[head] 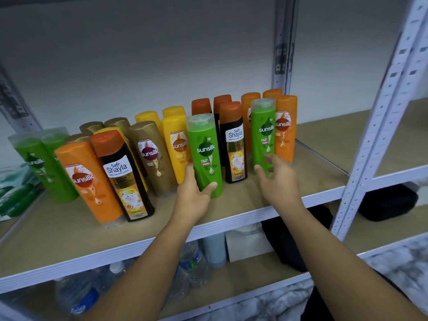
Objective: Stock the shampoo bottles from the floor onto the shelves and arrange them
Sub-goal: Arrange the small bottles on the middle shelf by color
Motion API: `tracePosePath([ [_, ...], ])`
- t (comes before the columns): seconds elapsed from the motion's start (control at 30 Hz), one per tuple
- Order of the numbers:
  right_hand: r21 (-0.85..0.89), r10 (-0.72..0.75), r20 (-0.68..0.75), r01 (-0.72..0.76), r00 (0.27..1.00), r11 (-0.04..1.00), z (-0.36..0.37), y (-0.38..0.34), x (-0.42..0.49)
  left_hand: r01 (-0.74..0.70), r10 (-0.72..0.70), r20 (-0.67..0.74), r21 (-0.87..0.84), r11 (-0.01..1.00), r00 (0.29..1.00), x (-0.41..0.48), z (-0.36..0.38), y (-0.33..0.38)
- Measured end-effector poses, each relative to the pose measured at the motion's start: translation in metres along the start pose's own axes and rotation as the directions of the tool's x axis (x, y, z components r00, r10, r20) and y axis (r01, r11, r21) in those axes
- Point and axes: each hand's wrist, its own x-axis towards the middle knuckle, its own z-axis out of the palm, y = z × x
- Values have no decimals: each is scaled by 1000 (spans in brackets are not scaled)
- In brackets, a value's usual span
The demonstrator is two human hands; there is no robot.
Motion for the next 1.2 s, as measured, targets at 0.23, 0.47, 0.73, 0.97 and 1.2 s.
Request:
tracePosePath([
  [0.23, 104, 99, -102, -88, 990, 991, 4, 4, 22, 8, -9, -26, -29, 1000, 1000, 11, 13, -9],
  [0.47, 114, 150, -110, -137, 983, 984, 11, 5, 35, 18, -20, -34, -40, 999, 999, 21, 18, -12],
  [0.73, 51, 164, -104, -159, 981, 986, 12, 11, 42, 14, -18, -42, -73, 997, 999, 20, 19, -14],
  [0.97, 65, 174, -152, -165, 973, 984, 19, 9, 38, 9, -12, -47, -51, 999, 999, 15, 17, -11],
  [1.2, 148, 223, -115, -206, 968, 967, 21, 5, 35, 1, -3, -47, -29, 1000, 999, 12, 16, -9],
])
